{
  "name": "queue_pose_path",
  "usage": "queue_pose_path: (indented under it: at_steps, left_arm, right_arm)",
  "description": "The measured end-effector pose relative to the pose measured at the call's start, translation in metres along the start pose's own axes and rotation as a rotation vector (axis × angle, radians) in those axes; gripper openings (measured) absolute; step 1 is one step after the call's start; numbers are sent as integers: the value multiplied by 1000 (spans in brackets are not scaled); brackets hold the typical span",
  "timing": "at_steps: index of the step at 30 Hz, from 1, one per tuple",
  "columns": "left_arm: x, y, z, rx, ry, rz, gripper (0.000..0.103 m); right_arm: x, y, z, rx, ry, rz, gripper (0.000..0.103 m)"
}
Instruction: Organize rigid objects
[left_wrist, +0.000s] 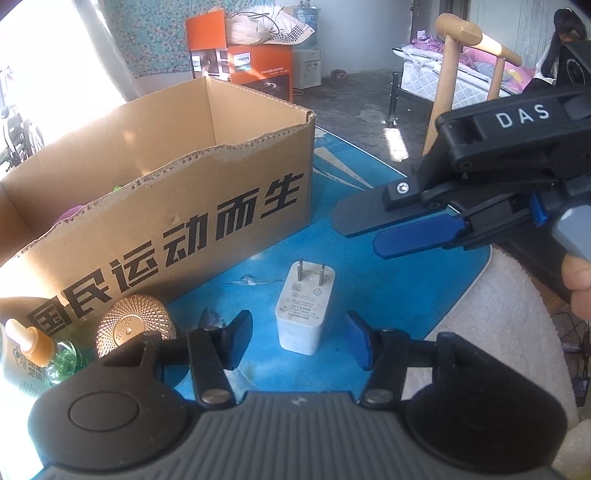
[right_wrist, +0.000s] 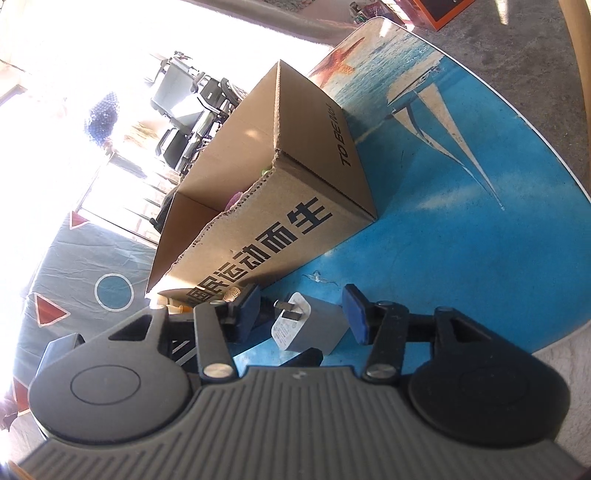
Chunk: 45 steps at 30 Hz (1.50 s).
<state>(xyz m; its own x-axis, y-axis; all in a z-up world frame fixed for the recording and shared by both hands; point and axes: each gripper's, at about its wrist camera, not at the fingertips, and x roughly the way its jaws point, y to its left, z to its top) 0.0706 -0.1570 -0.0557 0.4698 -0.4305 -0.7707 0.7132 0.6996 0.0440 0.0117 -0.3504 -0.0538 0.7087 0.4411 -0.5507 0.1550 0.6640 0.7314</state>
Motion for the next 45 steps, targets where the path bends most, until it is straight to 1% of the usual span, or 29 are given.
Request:
queue_pose_path:
  at_steps: [3, 7, 10, 12, 14, 18, 20, 22, 29, 33, 36, 39, 41, 45]
  left_arm:
    - [7, -3, 1, 11, -2, 0, 54]
    - [13, -2, 2, 4, -1, 5, 39]
    - [15, 1, 1, -19, 2, -22, 32]
    - [15, 0, 0, -21, -5, -17, 32]
    - [15, -1, 0, -33, -10, -5, 31]
    - [11, -1, -1, -38, -20, -1, 29]
    - [7, -2, -2, -38, -29, 4, 28]
    - [-1, -3, -1, -38, -40, 14, 28]
    - [-37, 1, 7, -43, -127, 69, 28]
    - [-63, 8, 22, -52, -199, 119, 28]
    - [-82, 18, 40, -71, -255, 154, 28]
    - [-91, 33, 63, -97, -291, 182, 28]
    - [-89, 44, 80, -127, -285, 201, 28]
    - [-68, 75, 112, -198, -229, 215, 28]
  right_arm:
    - [7, 4, -5, 0, 23, 2, 50]
    - [23, 4, -10, 16, 63, -10, 50]
    - [31, 3, -13, 20, 70, -24, 50]
    - [36, 0, -13, 30, 76, -32, 46]
    - [41, -3, -15, 45, 81, -38, 39]
    - [41, -4, -17, 55, 69, -33, 37]
    - [38, -1, -17, 43, 64, -31, 34]
    - [34, 5, -16, 33, 60, -30, 33]
    - [17, 40, -9, -61, 13, 5, 33]
    - [6, 74, 5, -147, -26, 47, 33]
    - [2, 100, 20, -215, -58, 82, 33]
    - [3, 127, 45, -291, -83, 110, 34]
    - [11, 139, 63, -323, -83, 122, 34]
    - [44, 151, 107, -333, -41, 131, 35]
